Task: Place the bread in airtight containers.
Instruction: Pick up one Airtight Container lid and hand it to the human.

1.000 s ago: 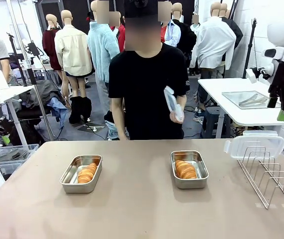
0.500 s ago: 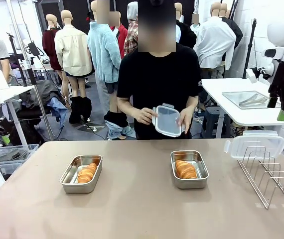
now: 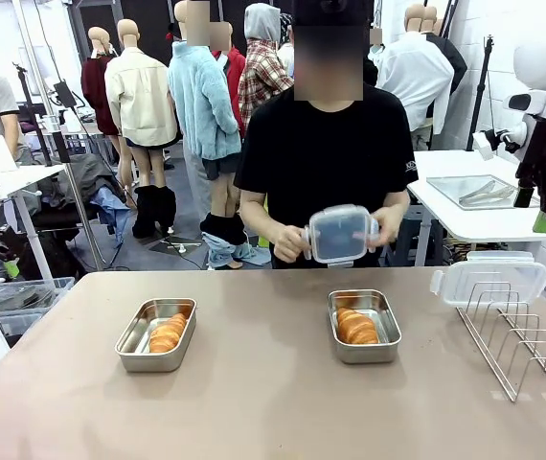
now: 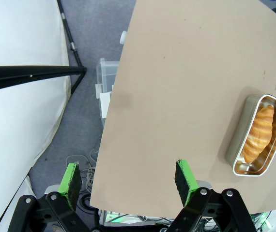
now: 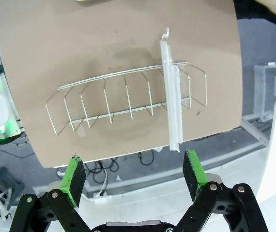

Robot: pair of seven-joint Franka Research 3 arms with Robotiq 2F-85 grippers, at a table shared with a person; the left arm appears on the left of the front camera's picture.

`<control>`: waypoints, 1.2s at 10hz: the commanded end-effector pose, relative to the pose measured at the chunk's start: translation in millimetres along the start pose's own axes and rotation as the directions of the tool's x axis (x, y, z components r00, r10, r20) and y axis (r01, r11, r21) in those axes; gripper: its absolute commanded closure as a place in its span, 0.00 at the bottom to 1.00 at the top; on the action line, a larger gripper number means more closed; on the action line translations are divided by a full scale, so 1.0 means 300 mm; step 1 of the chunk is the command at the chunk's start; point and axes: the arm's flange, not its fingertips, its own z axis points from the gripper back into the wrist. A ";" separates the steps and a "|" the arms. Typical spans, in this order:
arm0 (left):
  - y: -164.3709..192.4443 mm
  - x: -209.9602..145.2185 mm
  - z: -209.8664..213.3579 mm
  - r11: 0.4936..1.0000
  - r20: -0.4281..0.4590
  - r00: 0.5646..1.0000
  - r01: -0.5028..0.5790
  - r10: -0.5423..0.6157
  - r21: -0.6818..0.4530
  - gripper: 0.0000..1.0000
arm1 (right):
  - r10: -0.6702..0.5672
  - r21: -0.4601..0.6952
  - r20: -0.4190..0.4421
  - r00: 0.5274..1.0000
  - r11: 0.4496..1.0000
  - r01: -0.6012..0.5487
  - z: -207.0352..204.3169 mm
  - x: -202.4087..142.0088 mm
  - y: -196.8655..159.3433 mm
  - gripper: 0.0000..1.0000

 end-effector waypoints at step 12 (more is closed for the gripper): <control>0.004 -0.001 0.002 1.000 0.002 1.000 -0.003 0.003 -0.001 0.00 | 0.015 0.003 0.000 1.000 1.000 -0.015 0.000 -0.003 0.005 0.00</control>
